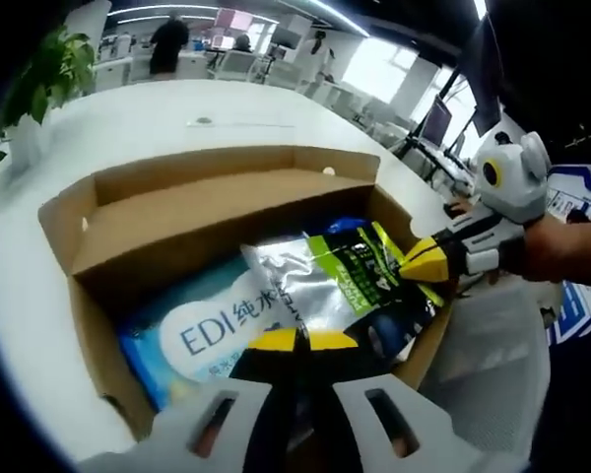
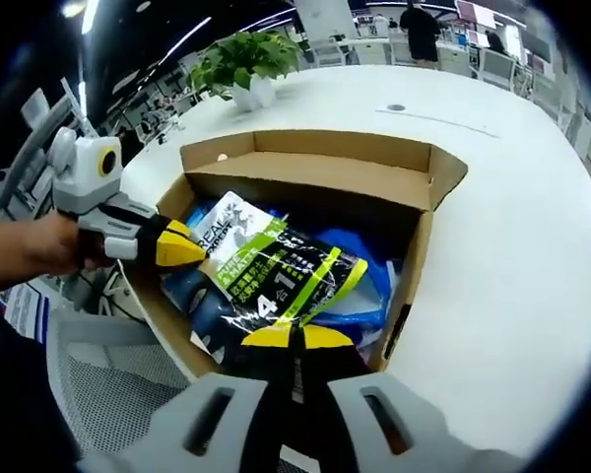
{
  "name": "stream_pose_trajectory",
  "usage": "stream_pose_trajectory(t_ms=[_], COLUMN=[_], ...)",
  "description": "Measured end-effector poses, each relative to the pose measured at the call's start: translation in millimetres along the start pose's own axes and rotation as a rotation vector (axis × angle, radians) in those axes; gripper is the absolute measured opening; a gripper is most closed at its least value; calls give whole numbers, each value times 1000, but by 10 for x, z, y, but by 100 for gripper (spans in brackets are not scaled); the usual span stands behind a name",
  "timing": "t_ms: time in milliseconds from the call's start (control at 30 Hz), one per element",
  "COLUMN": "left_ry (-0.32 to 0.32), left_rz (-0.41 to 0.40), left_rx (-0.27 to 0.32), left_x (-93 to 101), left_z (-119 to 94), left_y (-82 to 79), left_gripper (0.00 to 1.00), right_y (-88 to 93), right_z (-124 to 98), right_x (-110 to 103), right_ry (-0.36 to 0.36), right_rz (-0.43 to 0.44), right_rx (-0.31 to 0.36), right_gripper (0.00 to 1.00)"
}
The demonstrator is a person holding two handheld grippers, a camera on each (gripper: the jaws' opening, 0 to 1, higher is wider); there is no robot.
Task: Operate the shoe box by opening the lid, removing the specified soft item, and placing it in the target area until the item is outside and the box remains undamaged.
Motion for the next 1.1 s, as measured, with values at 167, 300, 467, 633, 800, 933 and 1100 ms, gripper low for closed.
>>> stream_pose_trajectory(t_ms=[167,300,467,633,800,933,1100], left_ry=[-1,8,12,26,35,40,44], left_rz=[77,86,103,110,143,168,187], left_rx=[-3,-8,1,11,22,30,37], left_x=[107,139,196,266,379,468,594], left_z=[-74,-113,-163,-201,-242,-239,-152], left_y=[-129,-149,-186,-212,-300,-389,-474], left_gripper=[0,0,0,0,0,0,0], right_y=[-61,-138,-197,-235,-284,-321,-338], right_z=[-73,-151,-244,-357,-485,-577,-652], right_x=[17,18,5,2,40,110,256], right_ry=[20,29,41,60,84,102,115], right_rz=[-26,-46,-58,-65,-68,-70,-67], right_rx=[18,36,51,65,90,112,125], right_gripper=[0,0,0,0,0,0,0])
Point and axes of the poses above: the point that each gripper's makers call its tool centre point, and the gripper's own axes: z roughly forward along the fingers, x roughly to its right, y roughly out of its underside, the point moved 5 cm from there along -z, roughly backward along the fingers, and after that the axes turned 15 degrees about y, right-handed, at the moved point
